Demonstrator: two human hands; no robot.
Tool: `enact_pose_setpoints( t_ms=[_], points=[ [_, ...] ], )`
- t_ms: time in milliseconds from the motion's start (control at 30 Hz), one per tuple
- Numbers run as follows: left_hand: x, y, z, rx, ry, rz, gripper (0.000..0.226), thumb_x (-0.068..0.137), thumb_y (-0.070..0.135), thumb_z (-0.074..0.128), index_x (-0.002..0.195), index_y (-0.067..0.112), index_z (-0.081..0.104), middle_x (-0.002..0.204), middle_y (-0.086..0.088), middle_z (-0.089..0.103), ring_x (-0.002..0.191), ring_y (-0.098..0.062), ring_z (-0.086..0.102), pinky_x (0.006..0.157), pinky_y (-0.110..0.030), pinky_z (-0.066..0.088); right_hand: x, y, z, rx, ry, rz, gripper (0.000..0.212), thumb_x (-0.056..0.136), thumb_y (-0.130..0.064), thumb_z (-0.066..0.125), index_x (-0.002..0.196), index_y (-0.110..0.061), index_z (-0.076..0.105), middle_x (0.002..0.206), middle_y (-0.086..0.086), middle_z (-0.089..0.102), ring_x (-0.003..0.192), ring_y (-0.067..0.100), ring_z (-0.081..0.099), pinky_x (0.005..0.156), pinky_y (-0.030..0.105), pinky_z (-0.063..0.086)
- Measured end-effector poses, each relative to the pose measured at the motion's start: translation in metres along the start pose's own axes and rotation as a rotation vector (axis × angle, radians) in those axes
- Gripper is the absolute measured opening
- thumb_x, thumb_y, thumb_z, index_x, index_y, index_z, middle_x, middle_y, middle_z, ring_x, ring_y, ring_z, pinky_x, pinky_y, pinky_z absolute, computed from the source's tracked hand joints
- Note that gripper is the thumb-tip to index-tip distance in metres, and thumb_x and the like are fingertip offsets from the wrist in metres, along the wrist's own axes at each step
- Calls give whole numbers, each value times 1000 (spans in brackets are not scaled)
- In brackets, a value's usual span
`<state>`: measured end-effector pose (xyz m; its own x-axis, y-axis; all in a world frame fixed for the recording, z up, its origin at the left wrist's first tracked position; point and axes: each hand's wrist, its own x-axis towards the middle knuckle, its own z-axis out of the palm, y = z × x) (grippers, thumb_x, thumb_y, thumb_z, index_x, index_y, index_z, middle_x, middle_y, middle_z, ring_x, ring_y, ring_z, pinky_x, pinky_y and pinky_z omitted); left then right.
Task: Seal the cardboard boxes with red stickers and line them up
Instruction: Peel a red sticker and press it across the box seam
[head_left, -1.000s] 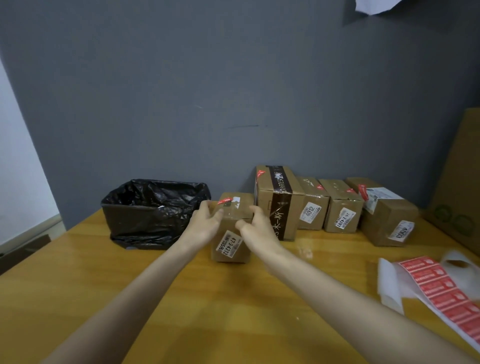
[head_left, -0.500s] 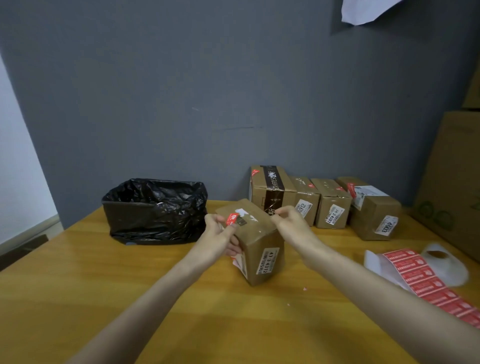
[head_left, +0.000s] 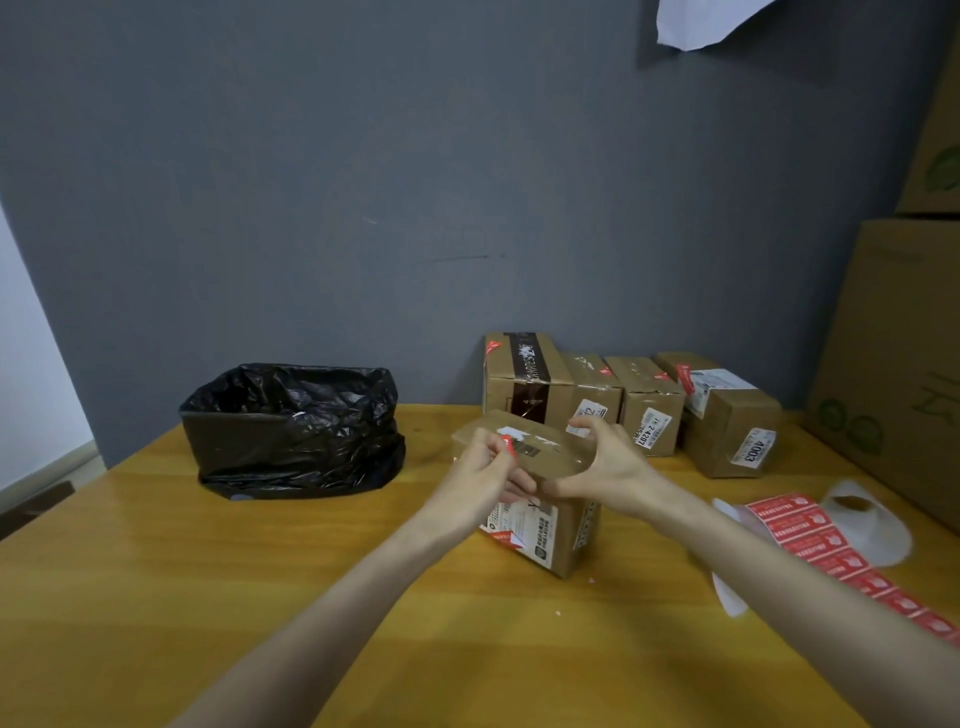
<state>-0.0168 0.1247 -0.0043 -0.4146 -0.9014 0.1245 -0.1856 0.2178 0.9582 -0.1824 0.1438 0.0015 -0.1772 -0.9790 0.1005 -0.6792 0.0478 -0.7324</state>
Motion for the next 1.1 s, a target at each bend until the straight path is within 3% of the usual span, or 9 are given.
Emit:
enact_pose_setpoints(
  t_ms=[200, 333, 433, 533, 633, 700, 800, 900, 1100],
  points=[
    [19, -10, -24, 184, 339, 115, 15, 88, 20, 62, 95, 18, 49, 99, 2, 54, 93, -10, 52, 70, -13, 41, 4, 15, -12, 178, -71, -15, 68, 77, -25, 73, 134, -27, 37, 125, -4, 41, 107, 10, 48, 81, 21, 42],
    [26, -15, -34, 248, 211, 23, 52, 78, 41, 68, 122, 22, 47, 134, 0, 42, 124, -12, 39, 99, -28, 37, 10, 29, -16, 247, -127, -53, 54, 80, -25, 70, 126, -31, 43, 132, -4, 40, 117, 11, 41, 98, 29, 36],
    [25, -16, -37, 254, 21, -27, 81, 64, 52, 67, 136, 28, 37, 145, 5, 36, 130, -11, 37, 107, -34, 36, 10, 34, -19, 291, -197, -109, 59, 73, -27, 75, 124, -30, 46, 136, -2, 42, 126, 12, 40, 103, 30, 37],
    [27, -20, -36, 226, -143, -17, 86, 70, 34, 75, 142, 32, 28, 121, 27, 43, 97, 22, 45, 80, -1, 40, 9, 37, -25, 306, -242, -167, 66, 61, -33, 72, 121, -31, 47, 133, -4, 46, 121, 7, 45, 94, 23, 46],
    [35, -29, -34, 151, -155, -13, 85, 75, 19, 75, 143, 32, 25, 103, 32, 39, 74, 31, 47, 63, 2, 41, 7, 42, -31, 302, -226, -199, 61, 64, -31, 71, 119, -34, 47, 129, -8, 47, 116, 3, 48, 83, 15, 49],
    [36, -31, -30, 63, -141, 23, 86, 68, 43, 78, 139, 40, 28, 115, 29, 38, 95, 24, 50, 80, -4, 44, 5, 46, -32, 263, -205, -216, 59, 68, -31, 75, 120, -36, 46, 130, -9, 45, 117, 2, 46, 86, 17, 48],
    [43, -40, -23, -48, -96, 23, 75, 54, 78, 64, 122, 57, 41, 143, 20, 36, 128, -10, 43, 107, -39, 38, 2, 49, -27, 168, -187, -231, 60, 75, -20, 77, 123, -33, 43, 129, -11, 35, 117, 0, 40, 91, 15, 45],
    [49, -52, -15, -169, -59, 49, 48, 77, 49, 62, 123, 48, 48, 141, 11, 46, 115, -10, 55, 95, -32, 47, 1, 51, -25, 126, -184, -254, 60, 77, -17, 75, 126, -31, 41, 127, -11, 31, 121, 2, 38, 91, 12, 42],
    [50, -60, -8, -246, -28, 87, 57, 73, 28, 51, 128, 40, 48, 126, 5, 55, 105, -17, 61, 79, -26, 48, -1, 26, -36, -43, -222, -291, 67, 67, -52, 65, 128, -40, 41, 139, -19, 23, 127, -2, 27, 97, 15, 35]
  ],
)
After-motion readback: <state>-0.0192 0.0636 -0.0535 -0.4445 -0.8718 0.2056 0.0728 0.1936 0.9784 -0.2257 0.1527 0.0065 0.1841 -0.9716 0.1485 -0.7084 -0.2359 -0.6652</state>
